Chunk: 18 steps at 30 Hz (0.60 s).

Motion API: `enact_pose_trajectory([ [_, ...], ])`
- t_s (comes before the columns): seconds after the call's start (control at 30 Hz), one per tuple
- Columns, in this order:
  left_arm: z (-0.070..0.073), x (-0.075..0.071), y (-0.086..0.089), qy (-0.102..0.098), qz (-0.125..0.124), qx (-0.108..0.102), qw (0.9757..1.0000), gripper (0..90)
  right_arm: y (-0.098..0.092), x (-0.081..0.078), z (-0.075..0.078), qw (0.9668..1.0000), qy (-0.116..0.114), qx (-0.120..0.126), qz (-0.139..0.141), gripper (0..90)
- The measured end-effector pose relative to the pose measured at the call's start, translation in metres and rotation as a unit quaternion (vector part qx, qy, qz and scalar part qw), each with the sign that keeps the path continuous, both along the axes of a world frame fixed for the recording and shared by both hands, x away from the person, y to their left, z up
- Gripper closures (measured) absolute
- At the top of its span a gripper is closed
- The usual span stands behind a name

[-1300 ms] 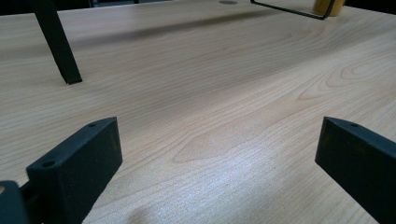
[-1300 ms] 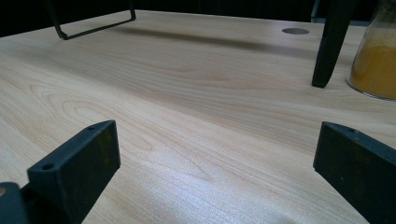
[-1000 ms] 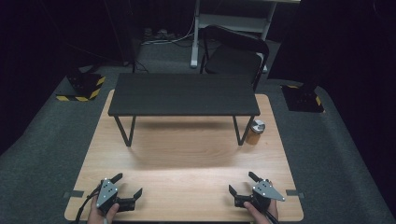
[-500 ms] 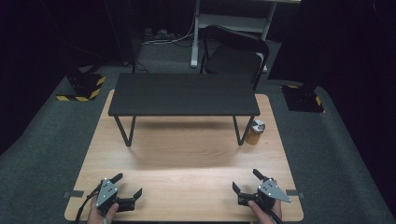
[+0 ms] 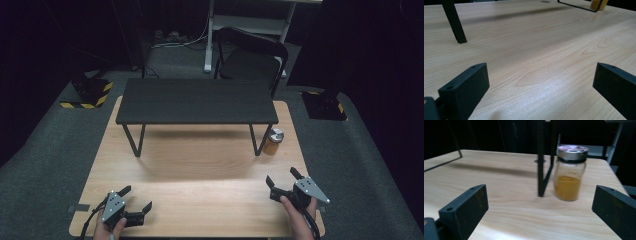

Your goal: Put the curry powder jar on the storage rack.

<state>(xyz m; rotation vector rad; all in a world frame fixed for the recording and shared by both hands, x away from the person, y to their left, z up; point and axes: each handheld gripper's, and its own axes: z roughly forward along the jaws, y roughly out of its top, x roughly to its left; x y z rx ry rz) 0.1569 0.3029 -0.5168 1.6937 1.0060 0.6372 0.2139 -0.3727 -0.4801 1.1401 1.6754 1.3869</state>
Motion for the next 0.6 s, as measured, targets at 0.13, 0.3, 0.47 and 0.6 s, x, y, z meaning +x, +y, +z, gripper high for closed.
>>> enact_pose_trajectory([
  [0.13,0.0,0.0,0.0,0.001,-0.001,0.0,1.0,0.7,-0.002,0.009,0.002,0.9999,0.003,-0.005,-0.01,0.2],
  [0.3,0.0,0.001,0.002,0.003,-0.003,-0.002,1.0,0.7,-0.001,0.032,0.003,0.9995,0.013,-0.004,-0.028,0.3],
  [0.47,0.0,0.001,0.002,0.002,-0.002,-0.004,1.0,0.7,0.004,0.058,0.003,0.999,0.018,-0.012,-0.038,0.5],
  [0.6,-0.001,0.0,0.001,0.003,0.001,-0.007,1.0,0.7,0.008,0.079,0.002,0.9984,0.022,-0.017,-0.05,0.8],
])
